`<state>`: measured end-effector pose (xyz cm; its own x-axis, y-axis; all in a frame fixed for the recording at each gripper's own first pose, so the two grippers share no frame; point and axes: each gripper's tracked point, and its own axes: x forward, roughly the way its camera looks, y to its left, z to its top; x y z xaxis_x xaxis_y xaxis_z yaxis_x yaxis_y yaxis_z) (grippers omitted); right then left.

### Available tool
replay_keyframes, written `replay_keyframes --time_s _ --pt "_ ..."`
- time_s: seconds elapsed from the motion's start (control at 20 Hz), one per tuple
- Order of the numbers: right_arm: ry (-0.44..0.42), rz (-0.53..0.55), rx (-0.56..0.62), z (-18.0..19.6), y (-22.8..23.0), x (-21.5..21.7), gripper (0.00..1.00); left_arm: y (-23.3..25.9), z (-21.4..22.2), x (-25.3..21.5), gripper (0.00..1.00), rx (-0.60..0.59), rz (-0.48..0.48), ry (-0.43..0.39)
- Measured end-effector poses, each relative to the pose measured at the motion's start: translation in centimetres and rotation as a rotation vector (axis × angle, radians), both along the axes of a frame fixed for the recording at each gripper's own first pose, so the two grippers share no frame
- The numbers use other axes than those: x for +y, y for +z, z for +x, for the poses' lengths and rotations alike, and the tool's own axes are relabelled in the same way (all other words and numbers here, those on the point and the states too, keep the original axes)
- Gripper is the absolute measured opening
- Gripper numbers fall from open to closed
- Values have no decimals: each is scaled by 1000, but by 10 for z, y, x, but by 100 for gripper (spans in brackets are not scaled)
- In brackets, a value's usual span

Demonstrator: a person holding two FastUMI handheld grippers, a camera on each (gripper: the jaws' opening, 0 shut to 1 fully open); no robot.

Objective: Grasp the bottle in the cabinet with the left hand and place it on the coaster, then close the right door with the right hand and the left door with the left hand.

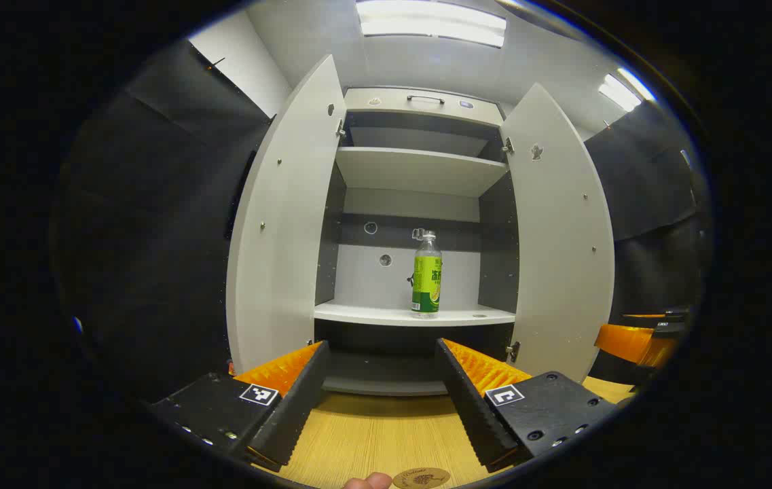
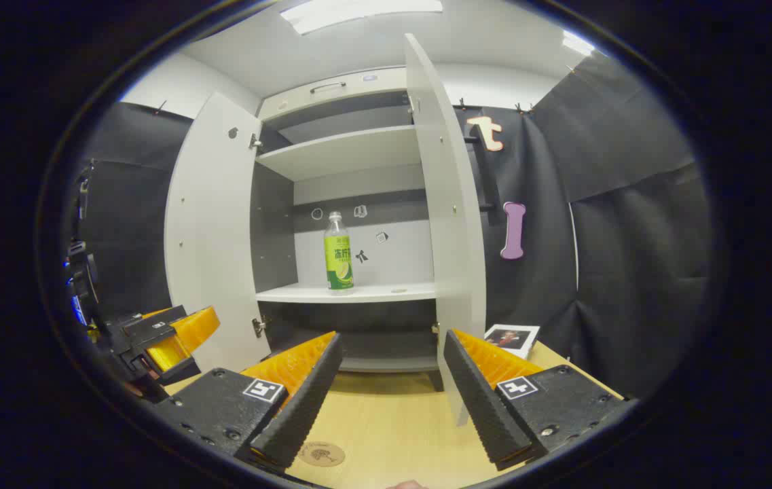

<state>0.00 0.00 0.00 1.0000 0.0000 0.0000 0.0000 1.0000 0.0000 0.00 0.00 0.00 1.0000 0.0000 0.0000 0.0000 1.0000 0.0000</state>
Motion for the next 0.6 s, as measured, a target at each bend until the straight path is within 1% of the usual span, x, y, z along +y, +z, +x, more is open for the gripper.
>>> replay_keyframes --time_s 0.2,0.25,0.3,0.6 --pt "-6 -4 0 -2 1 -2 99 -3 -3 3 94 9 10 11" --pt "-8 -1 -1 -2 1 -2 99 -4 -4 4 99 12 12 12" --pt "-10 3 0 -3 0 -3 99 -5 -5 4 95 14 15 12" --pt "-10 4 6 -5 -1 -4 99 -5 -6 6 95 26 -10 20"
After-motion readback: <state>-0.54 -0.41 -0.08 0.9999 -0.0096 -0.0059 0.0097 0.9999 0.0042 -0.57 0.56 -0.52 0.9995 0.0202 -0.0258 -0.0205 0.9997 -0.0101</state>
